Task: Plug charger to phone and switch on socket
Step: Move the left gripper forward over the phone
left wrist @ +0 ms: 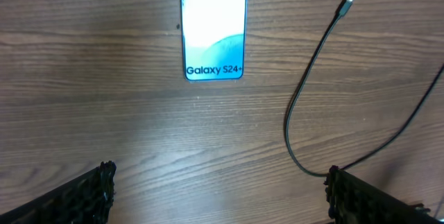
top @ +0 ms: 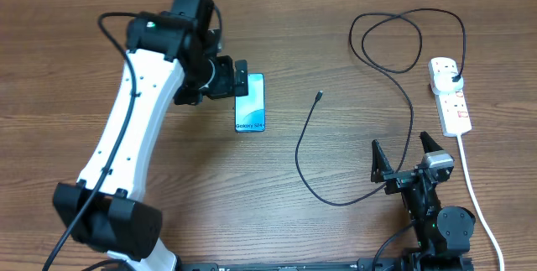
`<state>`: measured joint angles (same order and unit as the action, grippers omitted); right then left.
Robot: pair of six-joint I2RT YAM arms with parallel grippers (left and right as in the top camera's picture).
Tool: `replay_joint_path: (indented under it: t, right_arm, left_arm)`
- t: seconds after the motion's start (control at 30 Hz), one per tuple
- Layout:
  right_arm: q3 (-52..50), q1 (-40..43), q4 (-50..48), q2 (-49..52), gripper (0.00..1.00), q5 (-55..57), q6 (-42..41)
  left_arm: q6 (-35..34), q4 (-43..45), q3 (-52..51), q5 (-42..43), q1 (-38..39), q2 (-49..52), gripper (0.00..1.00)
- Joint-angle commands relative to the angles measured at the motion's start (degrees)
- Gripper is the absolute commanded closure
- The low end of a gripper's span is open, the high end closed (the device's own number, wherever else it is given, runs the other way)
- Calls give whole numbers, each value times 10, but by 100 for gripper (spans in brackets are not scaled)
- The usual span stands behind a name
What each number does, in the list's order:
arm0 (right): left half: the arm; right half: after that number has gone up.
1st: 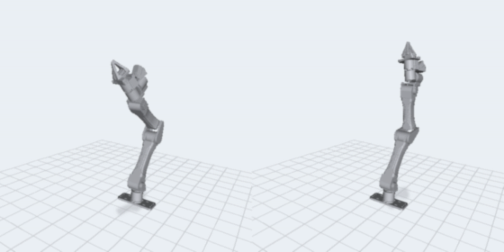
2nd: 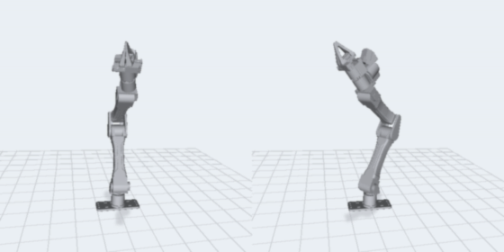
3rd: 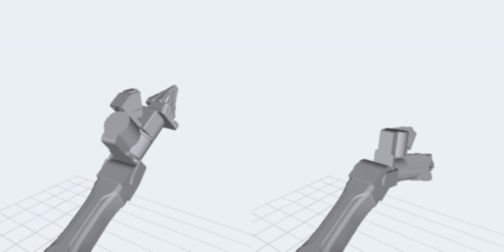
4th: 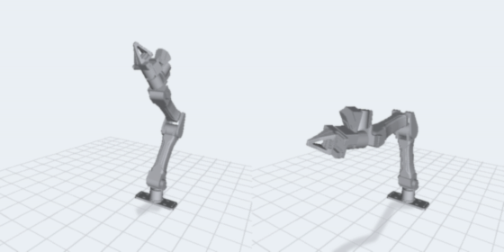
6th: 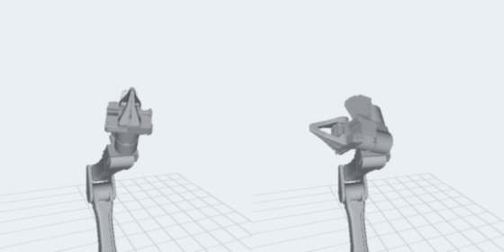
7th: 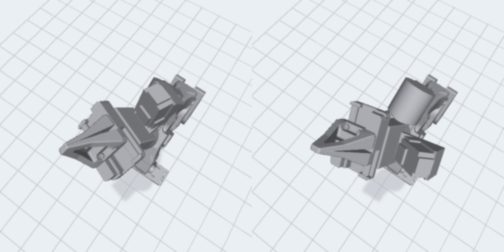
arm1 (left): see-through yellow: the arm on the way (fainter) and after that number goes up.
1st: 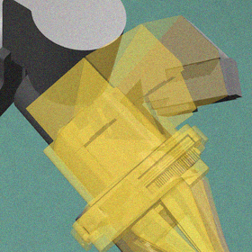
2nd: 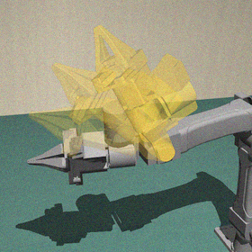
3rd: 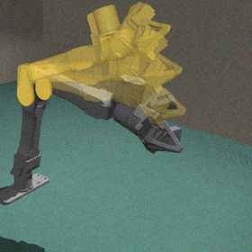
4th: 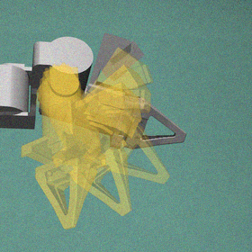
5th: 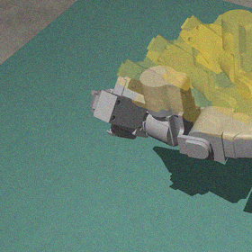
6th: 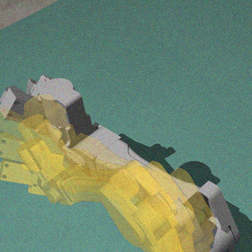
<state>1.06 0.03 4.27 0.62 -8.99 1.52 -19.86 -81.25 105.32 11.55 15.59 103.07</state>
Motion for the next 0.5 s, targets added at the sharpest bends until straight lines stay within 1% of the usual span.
replay_joint_path:
  t: [0.0, 0.07, 0.13, 0.23, 0.4, 0.47]
  right_arm:
    - [-6, 4, -3, -5, 0, 4, 3]
    - [-6, 4, -3, -5, 0, 4, 3]
    - [-6, 4, -3, -5, 0, 4, 3]
    - [-6, 4, -3, -5, 0, 4, 3]
    - [-6, 4, -3, -5, 0, 4, 2]
    - [-6, 4, -3, -5, 0, 4, 3]
  left_arm:
    - [-29, -7, 46, -21, 13, 27, 0]
    - [-30, -26, 92, -37, 17, 49, 0]
    - [-43, -23, 118, -62, 19, 62, 0]
    - [-83, 0, 121, -77, 20, 68, 0]
    - [-117, 14, 121, -92, 21, 106, 0]
    - [-117, 24, 121, -92, 21, 132, 0]
